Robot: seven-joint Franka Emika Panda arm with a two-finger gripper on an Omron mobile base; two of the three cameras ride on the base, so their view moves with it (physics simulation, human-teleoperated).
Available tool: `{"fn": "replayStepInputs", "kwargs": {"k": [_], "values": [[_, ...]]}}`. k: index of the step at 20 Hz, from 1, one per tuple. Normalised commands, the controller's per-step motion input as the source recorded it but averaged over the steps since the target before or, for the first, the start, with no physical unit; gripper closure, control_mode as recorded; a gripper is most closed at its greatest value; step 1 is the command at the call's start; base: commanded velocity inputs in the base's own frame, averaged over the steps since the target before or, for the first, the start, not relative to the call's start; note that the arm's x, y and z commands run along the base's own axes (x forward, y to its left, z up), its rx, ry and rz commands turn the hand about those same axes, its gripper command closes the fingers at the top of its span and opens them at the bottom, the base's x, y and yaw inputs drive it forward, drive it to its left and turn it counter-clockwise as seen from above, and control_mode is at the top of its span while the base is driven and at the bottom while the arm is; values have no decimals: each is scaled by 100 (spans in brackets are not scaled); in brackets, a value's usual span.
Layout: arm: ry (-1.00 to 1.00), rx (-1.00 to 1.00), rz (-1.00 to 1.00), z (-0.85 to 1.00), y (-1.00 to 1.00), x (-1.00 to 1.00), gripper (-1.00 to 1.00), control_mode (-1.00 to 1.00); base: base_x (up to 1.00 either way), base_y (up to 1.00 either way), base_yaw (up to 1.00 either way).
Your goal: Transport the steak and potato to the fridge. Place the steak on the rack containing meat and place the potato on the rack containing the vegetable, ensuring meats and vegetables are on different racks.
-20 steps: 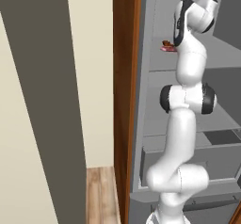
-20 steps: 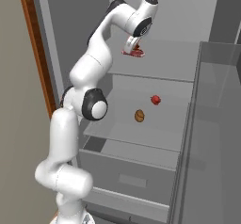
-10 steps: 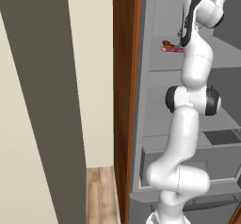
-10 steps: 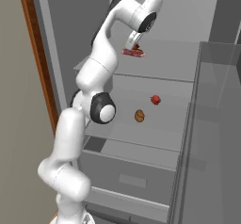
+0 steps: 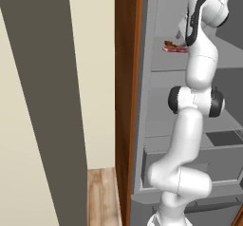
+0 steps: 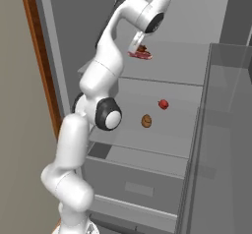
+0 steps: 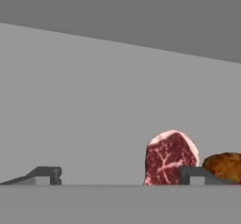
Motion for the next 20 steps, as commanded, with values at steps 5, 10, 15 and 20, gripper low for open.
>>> {"fn": "replayStepInputs", "kwargs": {"k": [5,10,15,20], "values": [[-26,-3,0,-54,40,-86,-100,-100,0,0,0],[-13,14,6,-89,12,7,-100,-100,0,0,0],[-13,25,-1,-54,1,-58,-100,-100,0,0,0],[-31,13,-29,-14,18,-100,-100,-100,0,0,0]]}}
